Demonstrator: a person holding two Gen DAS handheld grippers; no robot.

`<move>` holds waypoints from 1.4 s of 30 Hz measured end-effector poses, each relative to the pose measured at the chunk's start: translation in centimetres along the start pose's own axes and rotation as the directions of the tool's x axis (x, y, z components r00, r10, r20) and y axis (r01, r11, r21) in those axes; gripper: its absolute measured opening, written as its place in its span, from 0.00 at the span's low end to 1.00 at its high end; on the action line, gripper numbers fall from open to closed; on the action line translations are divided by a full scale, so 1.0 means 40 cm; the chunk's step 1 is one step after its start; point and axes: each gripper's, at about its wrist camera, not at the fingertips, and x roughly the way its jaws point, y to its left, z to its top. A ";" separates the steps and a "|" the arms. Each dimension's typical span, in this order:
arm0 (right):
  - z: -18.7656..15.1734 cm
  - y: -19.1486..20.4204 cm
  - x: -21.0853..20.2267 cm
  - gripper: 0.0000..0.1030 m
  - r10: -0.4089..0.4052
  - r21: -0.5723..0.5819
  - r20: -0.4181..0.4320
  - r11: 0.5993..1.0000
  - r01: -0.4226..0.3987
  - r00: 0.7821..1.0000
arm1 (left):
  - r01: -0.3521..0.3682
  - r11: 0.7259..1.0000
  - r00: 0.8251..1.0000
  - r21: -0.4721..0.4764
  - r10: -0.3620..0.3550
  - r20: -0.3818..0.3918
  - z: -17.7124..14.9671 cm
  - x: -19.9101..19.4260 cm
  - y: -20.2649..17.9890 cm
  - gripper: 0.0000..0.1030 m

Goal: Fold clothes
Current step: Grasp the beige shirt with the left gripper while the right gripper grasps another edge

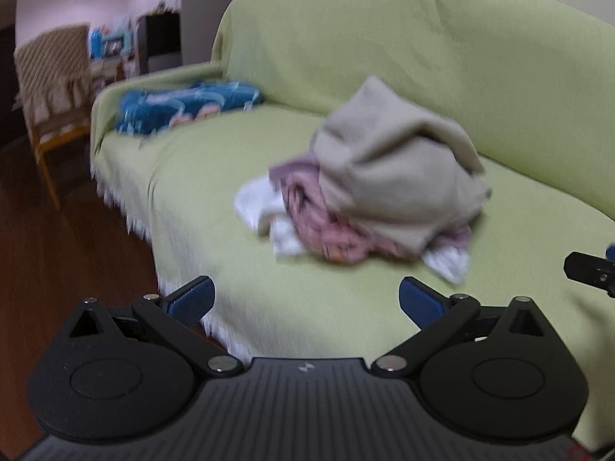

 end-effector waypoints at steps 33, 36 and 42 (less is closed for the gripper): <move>0.394 0.033 -0.168 0.01 0.004 -0.474 0.272 0.871 0.131 0.962 | 0.353 0.857 0.837 0.376 -0.469 0.283 0.309 -0.068 -0.139 0.02; 0.407 -0.009 -0.328 0.02 -0.037 -0.417 0.283 0.895 0.158 0.959 | 0.432 0.806 0.773 0.405 -0.562 0.294 0.309 -0.167 -0.177 0.02; 0.337 -0.078 -0.620 0.02 -0.127 -0.326 0.230 0.924 0.200 0.965 | 0.576 0.674 0.656 0.463 -0.719 0.230 0.251 -0.282 -0.257 0.02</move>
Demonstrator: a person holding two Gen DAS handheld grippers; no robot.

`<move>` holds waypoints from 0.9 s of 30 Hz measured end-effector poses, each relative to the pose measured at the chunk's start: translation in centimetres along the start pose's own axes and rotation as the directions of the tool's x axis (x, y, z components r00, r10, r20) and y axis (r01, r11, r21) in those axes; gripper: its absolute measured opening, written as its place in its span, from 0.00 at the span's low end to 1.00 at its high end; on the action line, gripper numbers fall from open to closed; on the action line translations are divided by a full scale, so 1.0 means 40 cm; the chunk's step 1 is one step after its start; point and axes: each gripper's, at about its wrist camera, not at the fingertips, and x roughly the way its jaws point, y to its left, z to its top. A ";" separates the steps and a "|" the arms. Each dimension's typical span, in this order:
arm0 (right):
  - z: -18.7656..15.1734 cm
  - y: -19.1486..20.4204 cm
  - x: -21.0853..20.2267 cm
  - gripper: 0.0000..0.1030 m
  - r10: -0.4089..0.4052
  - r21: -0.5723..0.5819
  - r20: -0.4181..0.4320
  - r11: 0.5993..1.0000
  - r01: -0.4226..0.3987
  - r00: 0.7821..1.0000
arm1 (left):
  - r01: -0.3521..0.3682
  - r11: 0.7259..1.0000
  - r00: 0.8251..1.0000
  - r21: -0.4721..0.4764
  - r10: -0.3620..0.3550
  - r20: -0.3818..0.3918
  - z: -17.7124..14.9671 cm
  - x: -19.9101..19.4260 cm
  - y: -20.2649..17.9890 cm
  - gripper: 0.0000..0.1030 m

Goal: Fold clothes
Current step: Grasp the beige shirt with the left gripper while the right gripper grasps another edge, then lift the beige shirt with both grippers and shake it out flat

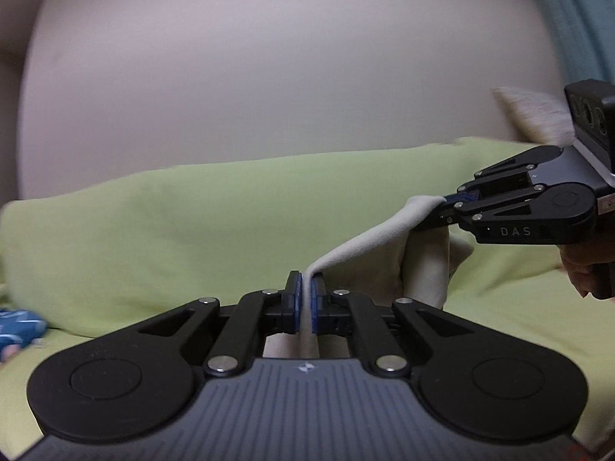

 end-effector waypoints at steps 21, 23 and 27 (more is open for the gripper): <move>-0.404 -0.430 -0.004 0.02 0.024 0.390 -0.399 0.909 0.145 0.917 | 0.284 0.948 0.901 -0.145 -0.316 -0.299 -0.083 0.481 -0.352 0.05; -0.496 -0.488 0.102 0.03 0.012 0.417 -0.443 0.888 0.195 0.897 | 0.259 0.954 0.887 -0.150 -0.297 -0.353 -0.140 0.602 -0.363 0.09; -0.650 -0.563 0.231 0.33 -0.078 0.391 -0.502 0.868 0.306 0.861 | 0.163 0.979 0.878 -0.126 -0.202 -0.435 -0.230 0.781 -0.343 0.41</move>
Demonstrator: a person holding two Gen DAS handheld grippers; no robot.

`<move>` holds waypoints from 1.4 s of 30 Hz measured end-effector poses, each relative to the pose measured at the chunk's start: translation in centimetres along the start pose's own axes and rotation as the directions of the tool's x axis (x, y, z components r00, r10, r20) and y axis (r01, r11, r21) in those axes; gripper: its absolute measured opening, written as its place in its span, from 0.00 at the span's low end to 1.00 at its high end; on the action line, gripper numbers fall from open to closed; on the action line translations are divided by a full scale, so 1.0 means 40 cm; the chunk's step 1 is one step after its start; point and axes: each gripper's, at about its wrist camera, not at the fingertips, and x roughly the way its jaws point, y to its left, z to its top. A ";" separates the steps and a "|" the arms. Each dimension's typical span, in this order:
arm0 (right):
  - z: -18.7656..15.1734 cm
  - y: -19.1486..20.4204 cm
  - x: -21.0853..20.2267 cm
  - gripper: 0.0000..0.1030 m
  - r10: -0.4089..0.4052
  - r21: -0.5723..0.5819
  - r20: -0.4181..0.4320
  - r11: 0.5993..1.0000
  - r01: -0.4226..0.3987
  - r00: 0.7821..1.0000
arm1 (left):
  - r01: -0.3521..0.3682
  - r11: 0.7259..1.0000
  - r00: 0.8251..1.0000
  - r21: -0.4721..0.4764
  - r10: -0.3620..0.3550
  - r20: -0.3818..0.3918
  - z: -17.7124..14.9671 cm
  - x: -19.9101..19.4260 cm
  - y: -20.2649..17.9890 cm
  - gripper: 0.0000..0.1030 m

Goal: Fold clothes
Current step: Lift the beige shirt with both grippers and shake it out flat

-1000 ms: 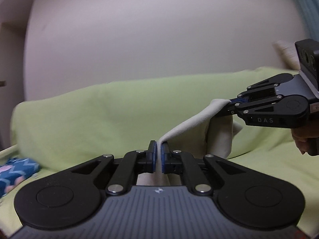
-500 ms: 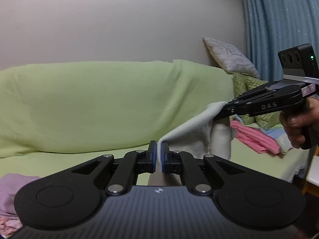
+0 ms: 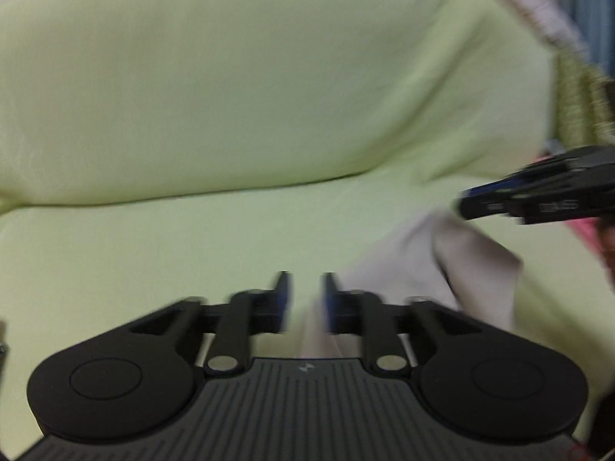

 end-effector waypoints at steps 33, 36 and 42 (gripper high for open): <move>-0.477 0.086 -0.067 0.45 -0.069 -0.922 0.063 0.378 0.085 0.996 | 0.098 0.884 0.994 0.457 -0.112 0.003 -0.152 -0.126 -0.239 0.07; -0.472 0.091 -0.057 0.45 -0.050 -0.948 0.075 0.307 0.087 0.996 | 0.089 0.894 0.995 0.439 -0.102 0.007 -0.151 -0.106 -0.225 0.07; -0.442 0.089 -0.035 0.04 -0.056 -0.951 0.062 0.299 0.076 0.997 | 0.089 0.911 0.995 0.403 -0.098 0.002 -0.150 -0.095 -0.216 0.07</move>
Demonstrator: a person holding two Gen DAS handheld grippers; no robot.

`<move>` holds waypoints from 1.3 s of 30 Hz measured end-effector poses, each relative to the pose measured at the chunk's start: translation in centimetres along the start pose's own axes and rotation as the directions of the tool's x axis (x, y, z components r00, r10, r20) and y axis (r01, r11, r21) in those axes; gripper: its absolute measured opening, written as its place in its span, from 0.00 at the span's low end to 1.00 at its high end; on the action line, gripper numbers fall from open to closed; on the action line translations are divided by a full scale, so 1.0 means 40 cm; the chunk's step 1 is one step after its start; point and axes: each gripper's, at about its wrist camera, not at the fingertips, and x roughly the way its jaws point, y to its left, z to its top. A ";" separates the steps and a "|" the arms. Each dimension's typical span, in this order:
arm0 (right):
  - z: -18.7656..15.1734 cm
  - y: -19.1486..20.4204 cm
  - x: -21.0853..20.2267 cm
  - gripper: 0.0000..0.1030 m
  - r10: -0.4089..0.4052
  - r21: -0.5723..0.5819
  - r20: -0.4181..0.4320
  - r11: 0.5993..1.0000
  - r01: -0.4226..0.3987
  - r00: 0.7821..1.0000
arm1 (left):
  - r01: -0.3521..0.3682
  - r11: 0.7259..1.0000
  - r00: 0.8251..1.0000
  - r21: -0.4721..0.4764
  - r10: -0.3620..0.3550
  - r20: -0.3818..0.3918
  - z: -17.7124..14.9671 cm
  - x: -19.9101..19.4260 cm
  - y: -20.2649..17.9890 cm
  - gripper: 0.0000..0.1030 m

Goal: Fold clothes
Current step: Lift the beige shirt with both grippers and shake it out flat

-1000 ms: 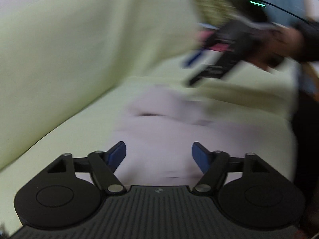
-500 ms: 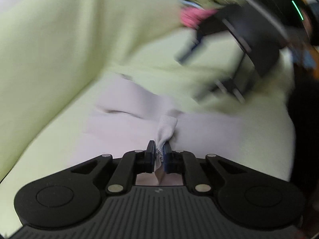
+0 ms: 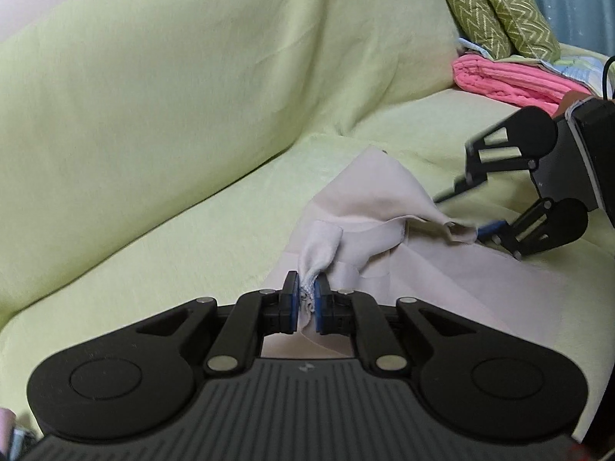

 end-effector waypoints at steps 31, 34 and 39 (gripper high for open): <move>0.280 -0.468 -1.009 0.00 -0.788 0.302 0.057 0.598 0.742 0.612 | -0.347 0.937 0.745 -0.049 0.307 0.592 0.343 -0.932 -0.037 0.05; 0.242 -0.520 -0.876 0.00 -0.734 0.302 0.032 0.654 0.693 0.678 | -0.313 0.947 0.795 -0.078 0.306 0.524 0.354 -0.805 0.021 0.05; 0.139 -0.564 -0.526 0.00 -0.583 0.337 -0.014 0.762 0.553 0.812 | -0.243 0.959 0.904 -0.144 0.278 0.325 0.306 -0.441 0.138 0.05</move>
